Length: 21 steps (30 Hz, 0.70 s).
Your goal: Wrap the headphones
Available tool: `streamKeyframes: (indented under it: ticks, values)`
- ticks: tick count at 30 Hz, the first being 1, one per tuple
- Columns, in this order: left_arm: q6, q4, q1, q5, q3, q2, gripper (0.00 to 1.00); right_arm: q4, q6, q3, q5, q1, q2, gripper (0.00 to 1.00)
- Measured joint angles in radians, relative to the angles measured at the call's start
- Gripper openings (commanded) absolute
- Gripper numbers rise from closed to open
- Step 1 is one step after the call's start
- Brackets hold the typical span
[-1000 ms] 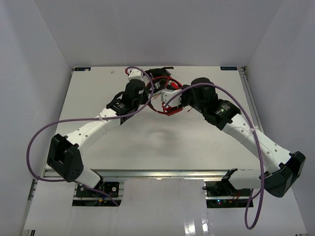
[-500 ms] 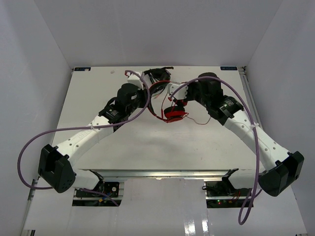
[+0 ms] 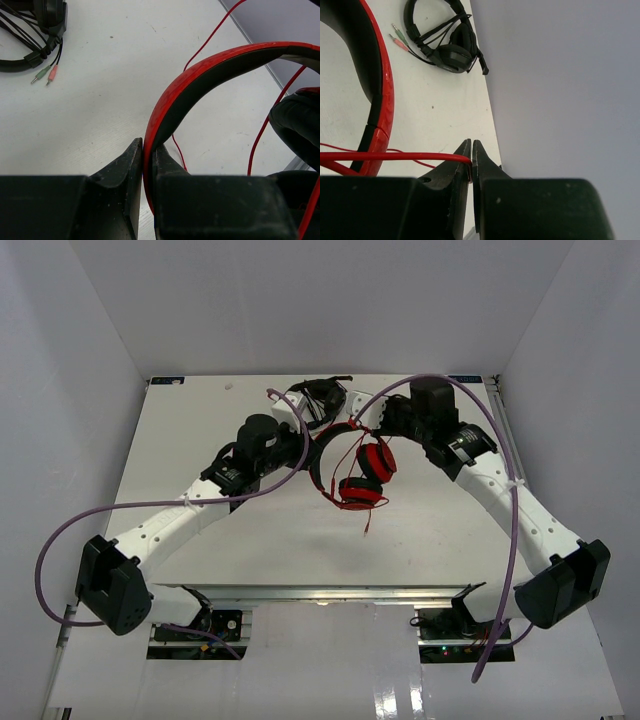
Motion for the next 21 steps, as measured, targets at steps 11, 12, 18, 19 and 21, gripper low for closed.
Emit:
streamKeyframes:
  ticks: [11, 12, 18, 19, 21]
  values:
    - [-0.023, 0.003, 0.000, -0.006, -0.007, -0.053, 0.00, 0.027, 0.159, -0.026, -0.163, -0.122, -0.007, 0.08]
    - [-0.026, 0.003, 0.000, -0.008, -0.007, -0.056, 0.00, 0.033, 0.174, -0.034, -0.177, -0.130, -0.010, 0.08]
    - [-0.047, -0.005, 0.000, -0.015, -0.008, -0.068, 0.00, 0.074, 0.250, -0.089, -0.254, -0.153, -0.039, 0.08]
    - [-0.052, -0.006, 0.000, -0.015, -0.008, -0.069, 0.00, 0.082, 0.267, -0.101, -0.271, -0.158, -0.046, 0.08]
    - [-0.061, -0.006, 0.000, -0.013, -0.008, -0.072, 0.00, 0.095, 0.295, -0.118, -0.302, -0.167, -0.053, 0.08]
